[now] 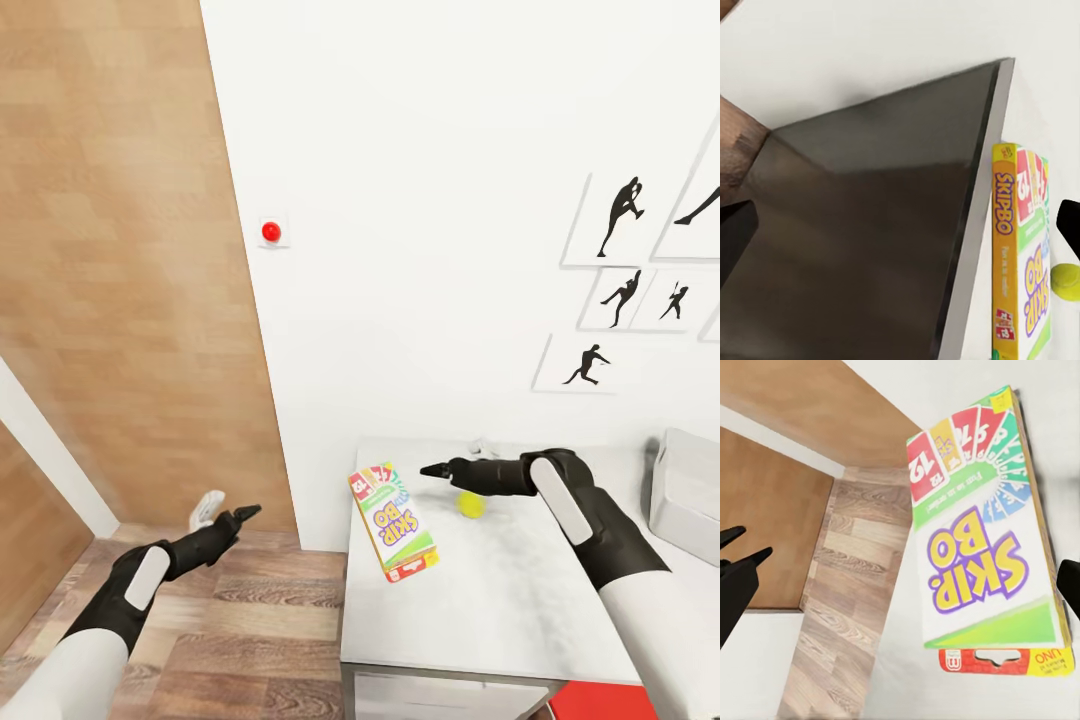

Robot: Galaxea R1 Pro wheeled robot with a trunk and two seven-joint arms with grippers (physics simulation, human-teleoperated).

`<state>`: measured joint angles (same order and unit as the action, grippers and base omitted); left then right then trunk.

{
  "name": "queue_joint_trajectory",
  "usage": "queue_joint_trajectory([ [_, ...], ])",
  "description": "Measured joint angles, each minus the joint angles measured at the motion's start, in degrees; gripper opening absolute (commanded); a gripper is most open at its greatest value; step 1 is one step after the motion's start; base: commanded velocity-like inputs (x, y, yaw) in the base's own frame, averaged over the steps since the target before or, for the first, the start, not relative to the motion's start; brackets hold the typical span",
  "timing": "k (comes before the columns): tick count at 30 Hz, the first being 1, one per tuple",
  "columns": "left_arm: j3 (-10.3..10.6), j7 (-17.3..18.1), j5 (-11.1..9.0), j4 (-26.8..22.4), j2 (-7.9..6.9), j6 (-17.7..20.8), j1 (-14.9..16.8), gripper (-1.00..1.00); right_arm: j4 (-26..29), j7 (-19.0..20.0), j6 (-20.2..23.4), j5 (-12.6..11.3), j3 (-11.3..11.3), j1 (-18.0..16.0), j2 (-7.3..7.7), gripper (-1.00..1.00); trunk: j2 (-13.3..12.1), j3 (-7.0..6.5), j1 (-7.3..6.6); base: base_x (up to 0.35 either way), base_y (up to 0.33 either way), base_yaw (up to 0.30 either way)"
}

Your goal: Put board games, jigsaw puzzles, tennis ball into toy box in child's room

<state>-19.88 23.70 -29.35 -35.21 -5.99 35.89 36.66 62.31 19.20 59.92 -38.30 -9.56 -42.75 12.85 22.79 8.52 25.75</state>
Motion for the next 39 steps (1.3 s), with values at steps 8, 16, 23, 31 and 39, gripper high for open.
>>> queue_joint_trajectory([
  [8, 0.11, -0.62, 0.10, 0.58, 0.22, -1.51, -0.47, 1.00, -2.03, 0.18, 0.01, -0.11, -0.61, -2.04, -0.49, 1.00, 0.00, 0.00, 0.00, 0.000, 0.000, 0.000],
  [16, 0.09, -0.82, -0.01, 0.79, 0.32, -2.08, -1.29, 1.00, -10.16, 0.35, 0.02, -0.07, -0.97, -7.02, -1.35, 1.00, 0.00, 0.00, 0.00, 0.000, 0.000, 0.000],
  [23, 0.08, -0.86, -0.03, 0.84, 0.39, -2.59, -1.59, 1.00, -14.56, 0.38, -1.72, 0.15, -1.02, -9.87, -2.76, 1.00, 0.00, 0.00, 0.00, 0.000, 0.000, 0.000],
  [31, 0.14, -0.86, 0.07, 0.86, 0.42, -3.55, -1.70, 1.00, -23.81, 0.09, -5.70, 0.43, -0.92, -15.06, -3.77, 1.00, 0.00, 0.00, 0.00, 0.000, 0.000, 0.000],
  [39, 0.15, -0.86, 0.07, 0.86, 0.42, -3.80, -1.72, 1.00, -30.90, 0.49, -13.34, 0.70, -0.84, -17.76, -4.85, 1.00, 0.00, 0.00, 0.00, 0.000, 0.000, 0.000],
])
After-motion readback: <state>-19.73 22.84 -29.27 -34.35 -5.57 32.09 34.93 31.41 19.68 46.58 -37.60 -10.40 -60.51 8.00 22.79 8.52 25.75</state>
